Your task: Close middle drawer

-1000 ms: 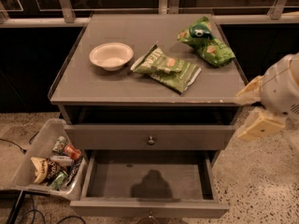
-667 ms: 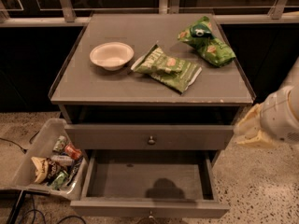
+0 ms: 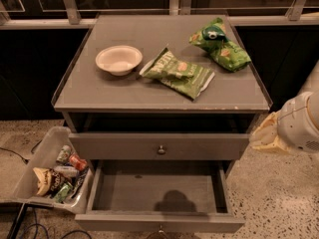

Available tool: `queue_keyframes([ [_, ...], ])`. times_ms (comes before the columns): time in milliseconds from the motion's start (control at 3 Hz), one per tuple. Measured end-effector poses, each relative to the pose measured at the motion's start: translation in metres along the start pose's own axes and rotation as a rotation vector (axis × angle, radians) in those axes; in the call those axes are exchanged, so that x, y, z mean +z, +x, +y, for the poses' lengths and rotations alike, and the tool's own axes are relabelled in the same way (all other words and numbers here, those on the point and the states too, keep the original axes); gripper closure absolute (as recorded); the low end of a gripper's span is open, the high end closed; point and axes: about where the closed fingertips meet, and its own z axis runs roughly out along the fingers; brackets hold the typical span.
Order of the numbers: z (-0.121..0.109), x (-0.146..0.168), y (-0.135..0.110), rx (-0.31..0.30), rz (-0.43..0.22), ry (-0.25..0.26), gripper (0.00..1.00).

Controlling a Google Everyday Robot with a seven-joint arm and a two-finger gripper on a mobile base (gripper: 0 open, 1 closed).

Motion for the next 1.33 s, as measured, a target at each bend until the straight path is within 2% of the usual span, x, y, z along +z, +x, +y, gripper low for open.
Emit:
queue_keyframes([
  [333,0.000,0.000,0.000,0.000,0.000,0.000,1.00],
  [667,0.017,0.037,0.006,0.028,-0.007,-0.034,1.00],
  [1000,0.037,0.101,0.025,0.102,-0.004,-0.074,1.00],
  [1333,0.053,0.158,0.056,0.147,0.005,-0.072,1.00],
])
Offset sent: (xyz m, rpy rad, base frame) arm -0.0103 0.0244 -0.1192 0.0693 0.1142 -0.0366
